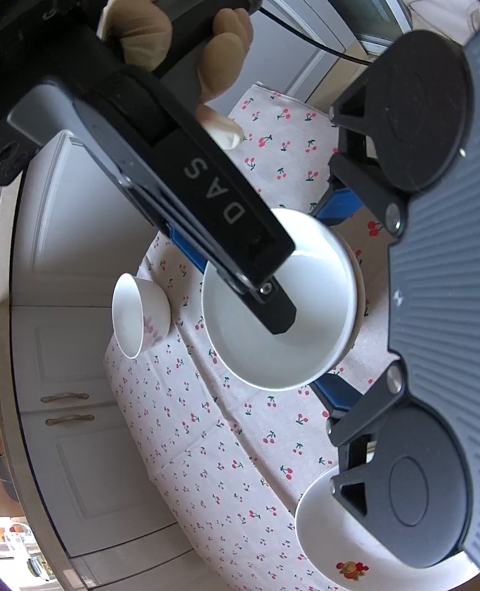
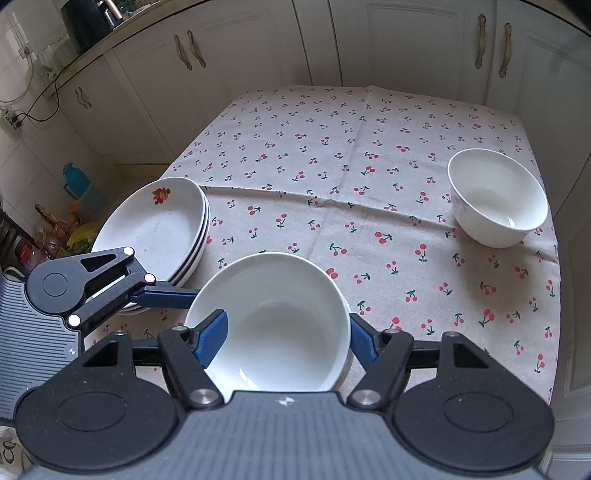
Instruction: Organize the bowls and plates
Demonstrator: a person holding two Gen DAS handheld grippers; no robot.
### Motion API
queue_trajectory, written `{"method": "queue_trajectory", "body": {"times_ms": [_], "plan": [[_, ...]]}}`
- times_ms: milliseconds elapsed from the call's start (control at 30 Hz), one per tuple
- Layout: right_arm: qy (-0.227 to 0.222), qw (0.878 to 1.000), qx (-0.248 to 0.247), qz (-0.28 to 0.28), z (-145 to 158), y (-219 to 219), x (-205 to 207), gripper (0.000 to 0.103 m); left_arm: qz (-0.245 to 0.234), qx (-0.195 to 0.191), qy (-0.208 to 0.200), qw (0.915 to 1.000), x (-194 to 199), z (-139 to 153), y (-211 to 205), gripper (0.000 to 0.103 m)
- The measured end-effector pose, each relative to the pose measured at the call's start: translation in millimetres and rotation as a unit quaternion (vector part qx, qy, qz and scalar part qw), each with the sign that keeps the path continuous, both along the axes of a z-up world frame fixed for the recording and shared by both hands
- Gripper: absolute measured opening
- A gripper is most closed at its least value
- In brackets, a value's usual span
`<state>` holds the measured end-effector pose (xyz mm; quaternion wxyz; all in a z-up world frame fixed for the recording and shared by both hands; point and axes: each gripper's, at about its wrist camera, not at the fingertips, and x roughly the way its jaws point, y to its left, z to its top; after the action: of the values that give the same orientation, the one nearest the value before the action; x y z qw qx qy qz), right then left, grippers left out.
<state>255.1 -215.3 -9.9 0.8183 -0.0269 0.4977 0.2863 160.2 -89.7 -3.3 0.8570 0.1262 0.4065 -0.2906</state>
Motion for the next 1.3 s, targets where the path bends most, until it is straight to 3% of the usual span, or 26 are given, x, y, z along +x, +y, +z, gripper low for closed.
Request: {"method": "queue_trajectory", "body": {"times_ms": [833,900,1000,1167,1300], "plan": [[-0.018,1.000,0.008,-0.011,2.5,-2.1,3.1,0.084,-0.008,-0.029,-0.015,0.9994,-10.8,11.0,9.0,0.090],[-0.032,0.999,0.004,-0.014,4.2,-3.2,-0.7,0.086,-0.009,-0.038,-0.024,0.9990,-15.3,15.3,12.9,0.094],[-0.075,0.997,-0.003,-0.024,8.7,-6.4,-11.8,0.098,-0.006,-0.048,-0.029,0.9984,-21.8,19.6,18.6,0.094],[-0.131,0.990,0.010,-0.053,18.4,-23.2,-31.2,0.099,0.007,-0.050,-0.042,0.9979,-29.4,26.6,27.1,0.094],[-0.168,0.979,0.024,-0.110,21.0,-47.7,-43.6,0.103,0.016,-0.056,-0.057,0.9967,-28.6,34.8,31.5,0.096]]}}
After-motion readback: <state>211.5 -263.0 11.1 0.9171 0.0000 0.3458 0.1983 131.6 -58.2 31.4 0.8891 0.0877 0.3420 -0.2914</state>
